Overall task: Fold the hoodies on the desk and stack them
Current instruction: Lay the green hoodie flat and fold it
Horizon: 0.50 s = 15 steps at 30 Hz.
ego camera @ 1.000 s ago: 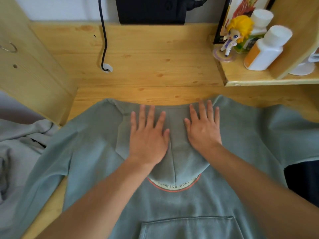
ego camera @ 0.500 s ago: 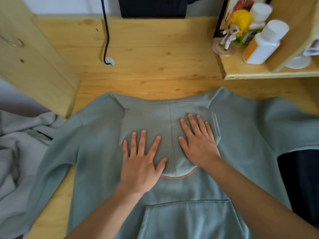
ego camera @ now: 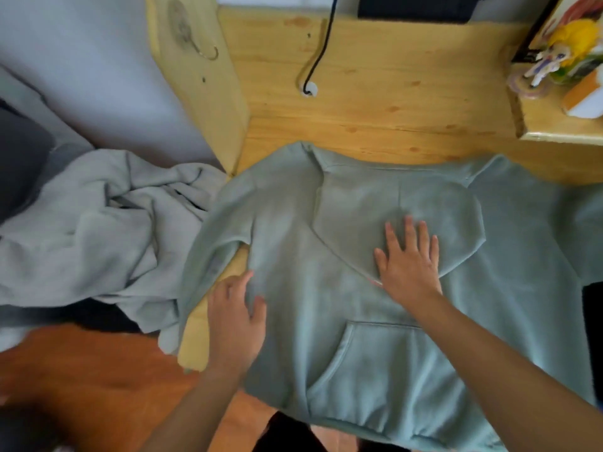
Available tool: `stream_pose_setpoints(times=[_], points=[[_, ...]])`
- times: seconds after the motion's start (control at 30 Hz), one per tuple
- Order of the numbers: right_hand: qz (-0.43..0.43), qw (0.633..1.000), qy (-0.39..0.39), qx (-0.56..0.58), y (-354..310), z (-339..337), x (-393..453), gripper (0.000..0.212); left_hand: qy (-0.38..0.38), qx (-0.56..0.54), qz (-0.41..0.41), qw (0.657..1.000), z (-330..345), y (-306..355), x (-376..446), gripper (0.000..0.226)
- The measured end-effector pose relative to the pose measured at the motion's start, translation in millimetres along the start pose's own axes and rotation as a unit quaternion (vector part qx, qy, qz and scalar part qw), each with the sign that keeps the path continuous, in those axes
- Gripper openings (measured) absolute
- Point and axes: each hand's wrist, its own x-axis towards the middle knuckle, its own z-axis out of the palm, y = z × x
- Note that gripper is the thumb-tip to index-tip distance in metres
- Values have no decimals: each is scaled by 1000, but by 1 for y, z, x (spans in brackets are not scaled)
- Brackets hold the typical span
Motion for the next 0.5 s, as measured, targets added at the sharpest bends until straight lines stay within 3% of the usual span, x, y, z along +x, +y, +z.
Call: stream_pose_setpoints(times=[0.07, 0.13, 0.2, 0.3, 0.37, 0.5], points=[[-11, 996, 64, 61, -25, -15, -24, 58, 32, -88, -190, 977, -38, -34, -28, 37], [-61, 989, 92, 94, -56, -15, -55, 55, 43, -182, -350, 918, -65, -66, -42, 38], [-77, 986, 69, 127, -84, -8, -80, 60, 22, -250, -462, 851, -74, -94, -41, 46], [24, 970, -18, 242, -113, -2, -100, 61, -54, -370, -492, 786, -72, -113, -29, 37], [72, 953, -65, 287, -123, 0, -108, 64, -103, -463, -482, 737, -66, -121, -15, 45], [87, 947, -138, 276, -119, 9, -113, 70, -172, -555, -459, 672, -59, -130, 8, 57]])
